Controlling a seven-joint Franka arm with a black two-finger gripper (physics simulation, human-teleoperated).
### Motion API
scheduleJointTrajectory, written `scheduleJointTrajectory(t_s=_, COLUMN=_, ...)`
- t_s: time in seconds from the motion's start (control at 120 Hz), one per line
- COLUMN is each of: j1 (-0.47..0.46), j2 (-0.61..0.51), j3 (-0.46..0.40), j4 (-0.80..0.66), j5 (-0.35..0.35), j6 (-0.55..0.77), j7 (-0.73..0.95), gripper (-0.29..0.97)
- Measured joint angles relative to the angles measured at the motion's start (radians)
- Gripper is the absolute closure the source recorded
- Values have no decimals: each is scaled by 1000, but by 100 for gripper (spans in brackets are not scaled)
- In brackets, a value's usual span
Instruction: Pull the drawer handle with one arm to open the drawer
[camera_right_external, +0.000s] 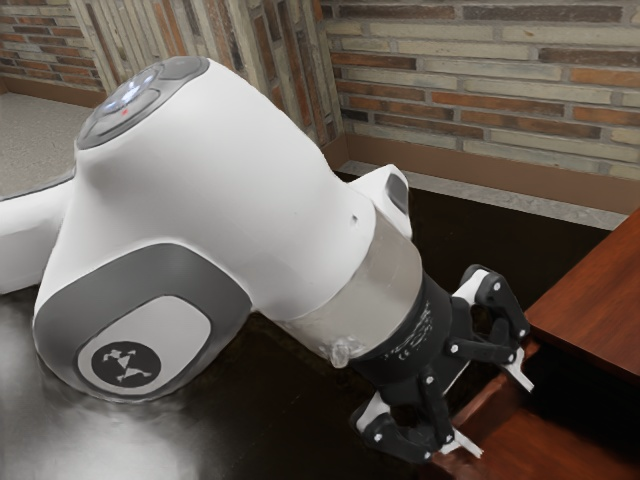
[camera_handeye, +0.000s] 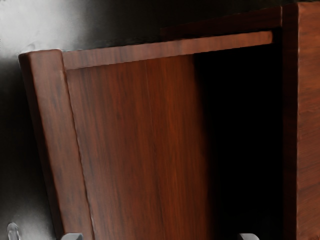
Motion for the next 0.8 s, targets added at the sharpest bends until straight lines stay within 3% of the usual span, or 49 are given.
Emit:
scheduleJointTrajectory(t_s=0.167, j1=189, j2=62, j3=1, j4=244, j5=-12, j6=-267, j7=89, gripper=16)
scheduleJointTrajectory(t_s=0.258, j1=378, j2=67, j3=-17, j4=260, j5=-63, j6=-397, j7=131, gripper=10)
scheduleJointTrajectory(t_s=0.342, j1=467, j2=68, j3=-22, j4=246, j5=-97, j6=-482, j7=159, gripper=7)
scheduleJointTrajectory(t_s=0.633, j1=584, j2=87, j3=-34, j4=196, j5=-84, j6=-620, j7=255, gripper=2)
scheduleJointTrajectory(t_s=0.8, j1=592, j2=94, j3=-37, j4=187, j5=-16, j6=-619, j7=291, gripper=1)
